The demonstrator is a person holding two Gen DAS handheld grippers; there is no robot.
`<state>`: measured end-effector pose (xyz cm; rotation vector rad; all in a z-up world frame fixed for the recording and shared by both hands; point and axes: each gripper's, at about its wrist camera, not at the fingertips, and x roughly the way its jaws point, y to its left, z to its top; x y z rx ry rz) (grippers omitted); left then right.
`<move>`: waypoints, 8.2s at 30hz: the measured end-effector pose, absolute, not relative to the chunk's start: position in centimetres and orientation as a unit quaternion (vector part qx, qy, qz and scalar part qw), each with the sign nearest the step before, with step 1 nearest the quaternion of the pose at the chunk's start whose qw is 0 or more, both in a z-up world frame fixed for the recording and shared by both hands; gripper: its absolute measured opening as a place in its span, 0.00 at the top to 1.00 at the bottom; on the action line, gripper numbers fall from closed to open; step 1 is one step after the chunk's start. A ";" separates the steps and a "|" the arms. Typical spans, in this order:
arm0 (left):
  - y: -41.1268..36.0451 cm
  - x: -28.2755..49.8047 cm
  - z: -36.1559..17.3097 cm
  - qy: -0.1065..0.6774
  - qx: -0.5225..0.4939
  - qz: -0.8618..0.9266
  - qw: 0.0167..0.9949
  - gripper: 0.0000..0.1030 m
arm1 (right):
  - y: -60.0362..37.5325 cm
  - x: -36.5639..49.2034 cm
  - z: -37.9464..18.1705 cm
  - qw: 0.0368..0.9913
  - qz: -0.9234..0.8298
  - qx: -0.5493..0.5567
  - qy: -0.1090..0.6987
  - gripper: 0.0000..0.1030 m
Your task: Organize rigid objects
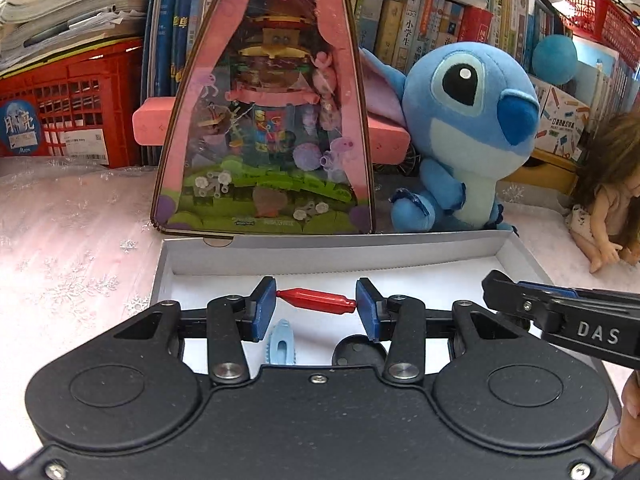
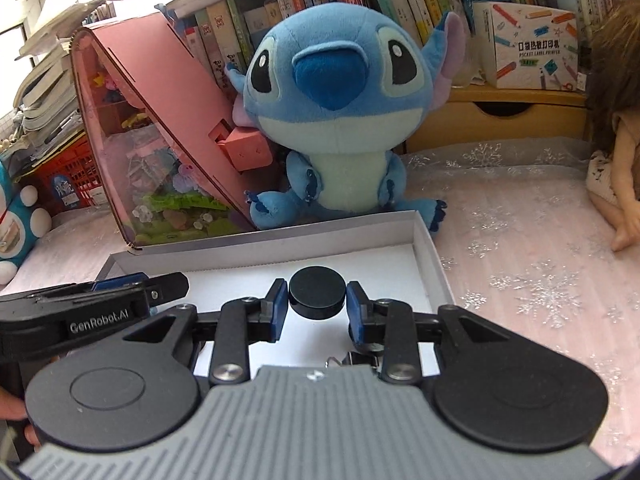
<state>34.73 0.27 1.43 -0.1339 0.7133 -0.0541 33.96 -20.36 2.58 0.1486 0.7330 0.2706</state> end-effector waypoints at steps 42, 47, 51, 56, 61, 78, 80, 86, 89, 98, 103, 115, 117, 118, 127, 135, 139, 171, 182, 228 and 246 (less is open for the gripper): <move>-1.5 34.7 1.1 0.430 0.010 -0.048 0.902 0.60 | -18.0 34.3 1.4 0.897 0.127 -0.031 0.423 0.65; -1.6 34.2 1.2 0.435 0.014 -0.052 0.899 0.60 | -17.8 33.8 1.6 0.894 0.129 -0.041 0.427 0.65; -1.6 33.7 1.3 0.434 0.017 -0.051 0.899 0.60 | -17.9 33.4 1.6 0.893 0.131 -0.044 0.428 0.65; -1.7 33.3 1.4 0.434 0.019 -0.050 0.899 0.60 | -17.9 33.1 1.6 0.893 0.132 -0.045 0.428 0.64; -1.6 33.1 1.3 0.432 0.019 -0.049 0.900 0.60 | -17.9 32.9 1.5 0.893 0.131 -0.048 0.427 0.62; -1.6 32.8 1.2 0.421 0.021 -0.050 0.905 0.59 | -18.1 32.7 1.4 0.898 0.134 -0.045 0.416 0.46; -1.7 32.8 1.2 0.419 0.024 -0.049 0.906 0.58 | -18.0 32.6 1.4 0.899 0.137 -0.044 0.415 0.42; -1.6 32.5 1.3 0.416 0.022 -0.045 0.908 0.51 | -17.8 32.3 1.4 0.901 0.134 -0.043 0.410 0.35; -1.5 32.2 1.2 0.414 0.019 -0.042 0.909 0.43 | -18.2 32.1 1.3 0.905 0.126 -0.032 0.405 0.33; -0.6 30.3 1.1 0.387 0.012 -0.031 0.921 0.34 | -19.4 31.3 1.0 0.919 0.110 0.006 0.379 0.26; -0.5 30.0 1.0 0.378 0.007 -0.023 0.926 0.34 | -19.2 30.8 1.1 0.921 0.113 -0.002 0.372 0.25; -0.7 29.6 1.6 0.359 0.005 -0.020 0.933 0.33 | -19.6 29.8 1.7 0.931 0.108 0.006 0.348 0.20; -0.7 29.3 1.8 0.357 0.009 -0.016 0.934 0.32 | -19.7 29.5 2.0 0.933 0.106 0.004 0.345 0.19; -0.6 29.1 2.0 0.355 0.010 -0.015 0.935 0.32 | -19.8 29.3 2.1 0.934 0.104 0.004 0.343 0.18; 0.1 26.7 4.1 0.328 -0.006 -0.005 0.945 0.25 | -20.8 27.0 4.0 0.945 0.099 0.006 0.310 0.15; 0.2 24.1 5.7 0.316 -0.001 -0.001 0.949 0.23 | -21.4 24.4 5.5 0.953 0.101 0.010 0.284 0.11; 0.4 22.6 6.1 0.309 -0.007 -0.010 0.951 0.22 | -21.5 23.0 6.0 0.957 0.102 0.011 0.270 0.09; 0.3 13.7 3.0 0.302 0.010 -0.014 0.953 0.22 | -21.4 14.3 5.2 0.968 0.110 -0.016 0.227 0.03; 0.6 13.4 1.1 0.314 0.005 -0.001 0.949 0.22 | -21.1 13.8 3.2 0.963 0.105 -0.020 0.248 0.01; 1.1 15.2 -0.9 0.344 0.000 0.013 0.939 0.00 | -21.2 15.7 -0.9 0.937 0.083 -0.014 0.338 0.00; 1.1 15.2 -0.9 0.345 0.000 0.014 0.939 0.00 | -21.2 15.7 -0.9 0.937 0.083 -0.014 0.338 0.00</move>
